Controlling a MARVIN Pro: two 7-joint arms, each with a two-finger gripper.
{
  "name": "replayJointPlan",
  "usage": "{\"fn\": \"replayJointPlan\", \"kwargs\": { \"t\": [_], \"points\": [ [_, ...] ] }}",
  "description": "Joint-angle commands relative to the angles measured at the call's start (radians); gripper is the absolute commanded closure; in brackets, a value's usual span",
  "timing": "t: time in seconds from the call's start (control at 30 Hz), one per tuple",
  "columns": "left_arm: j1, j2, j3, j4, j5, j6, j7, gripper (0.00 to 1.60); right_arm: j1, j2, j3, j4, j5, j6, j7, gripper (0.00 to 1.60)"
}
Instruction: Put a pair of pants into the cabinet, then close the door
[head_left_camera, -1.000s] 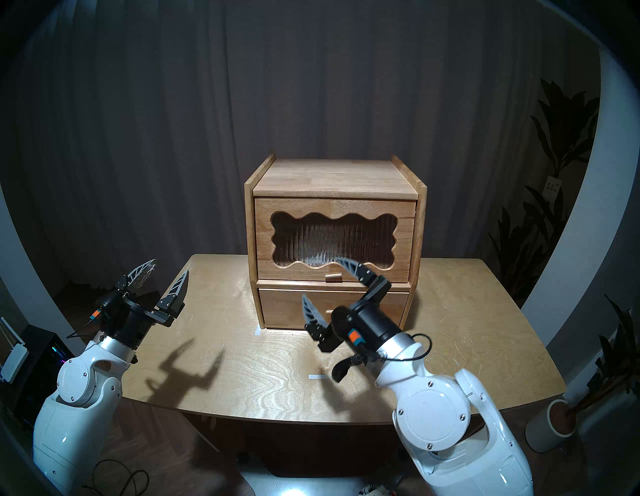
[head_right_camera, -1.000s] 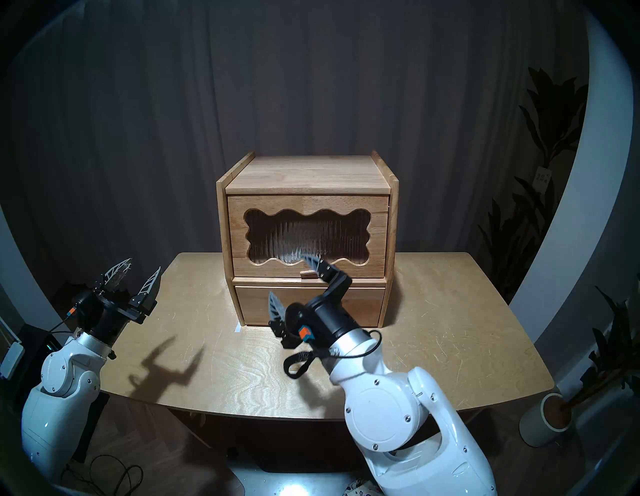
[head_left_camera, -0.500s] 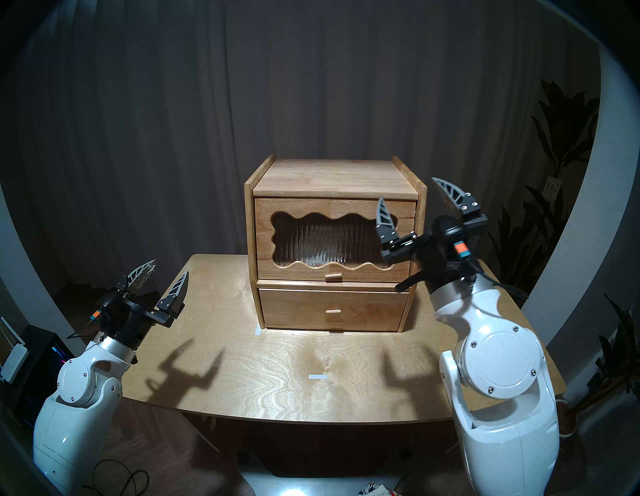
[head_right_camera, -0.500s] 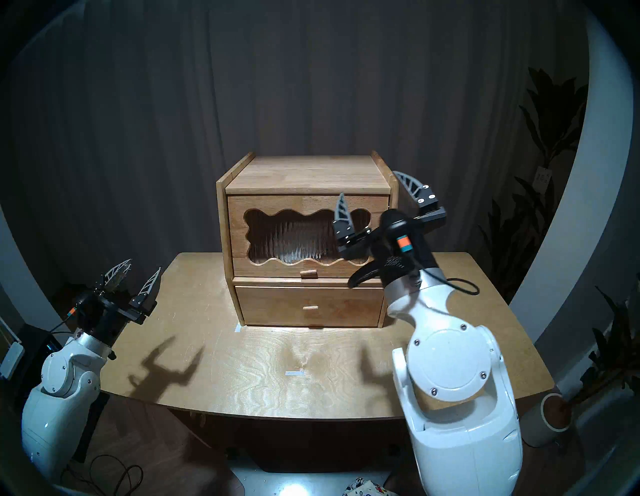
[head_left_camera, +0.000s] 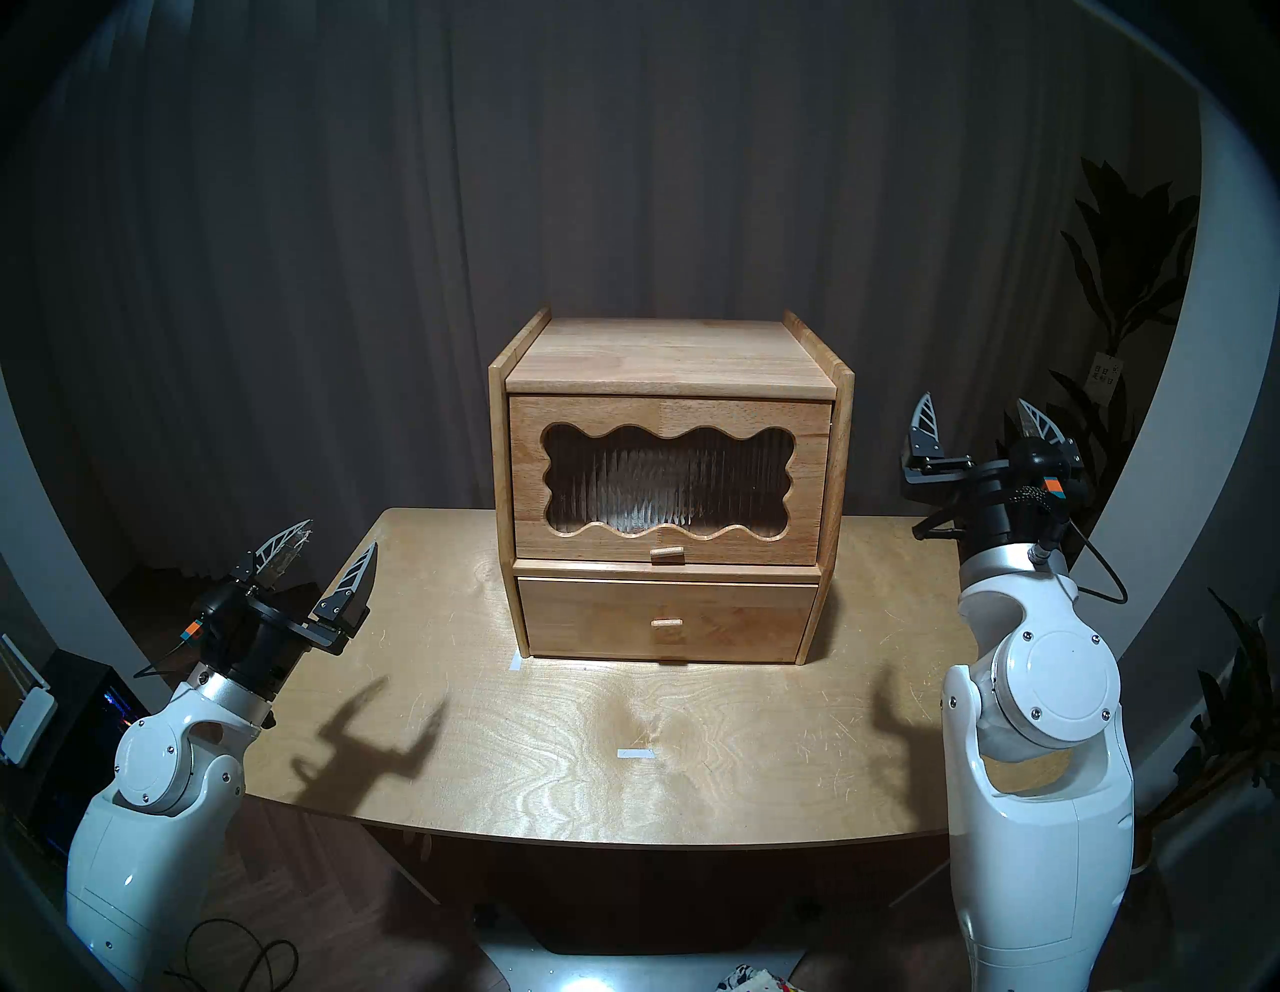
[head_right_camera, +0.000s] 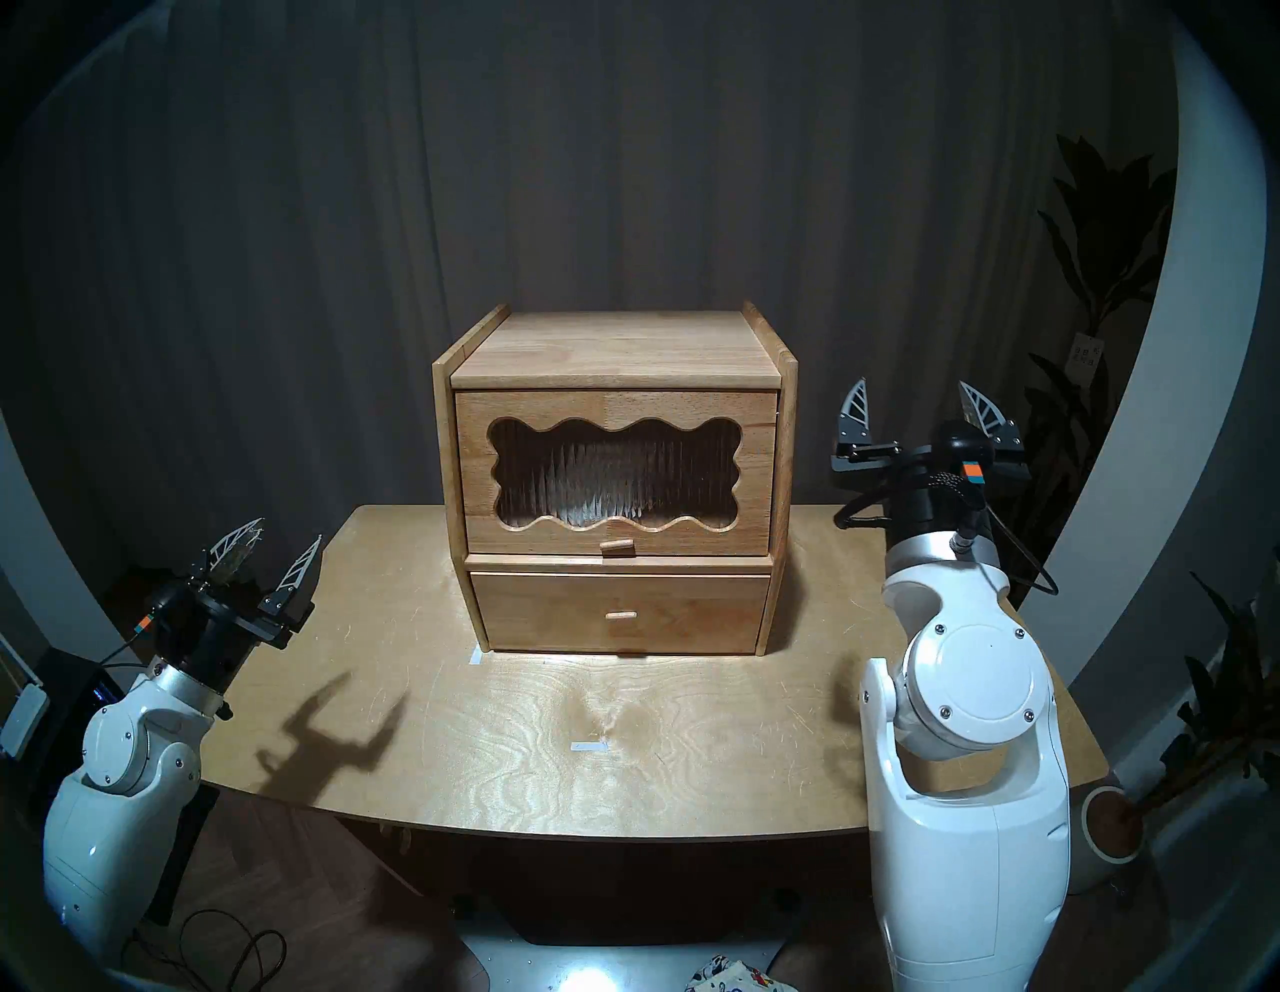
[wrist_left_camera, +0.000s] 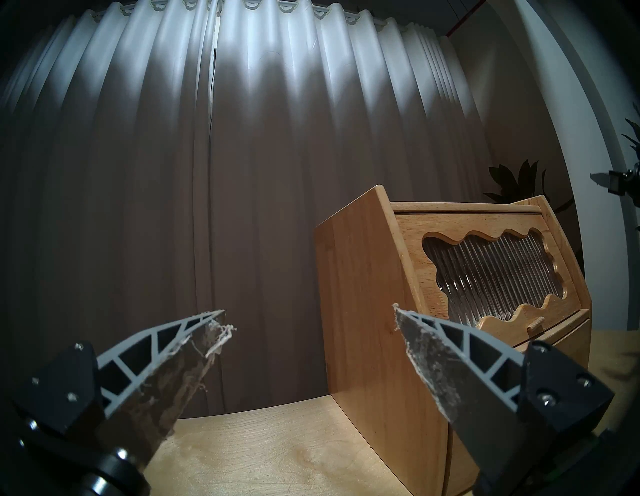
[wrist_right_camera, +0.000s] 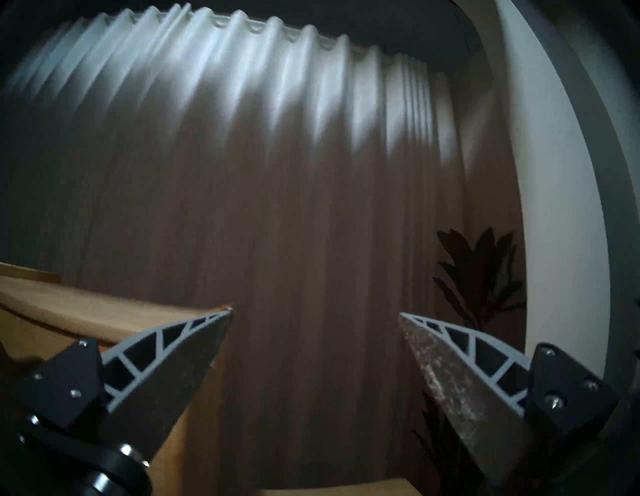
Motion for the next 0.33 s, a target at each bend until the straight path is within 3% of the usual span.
{"fn": "replayJointPlan", "kwargs": {
  "t": [0.0,0.13,0.3],
  "points": [
    [-0.009,0.003,-0.005,-0.013,0.0,-0.005,-0.002,0.0,0.043,0.006,0.144,0.122,0.122,-0.013,-0.02,0.0],
    [-0.009,0.004,-0.005,-0.014,0.0,-0.006,-0.002,0.0,0.096,0.024,0.223,0.221,0.227,-0.035,0.029,0.0],
    [-0.008,0.004,-0.006,-0.016,0.0,-0.007,-0.002,0.0,0.151,0.067,0.244,0.307,0.321,-0.074,0.099,0.0]
  ]
}}
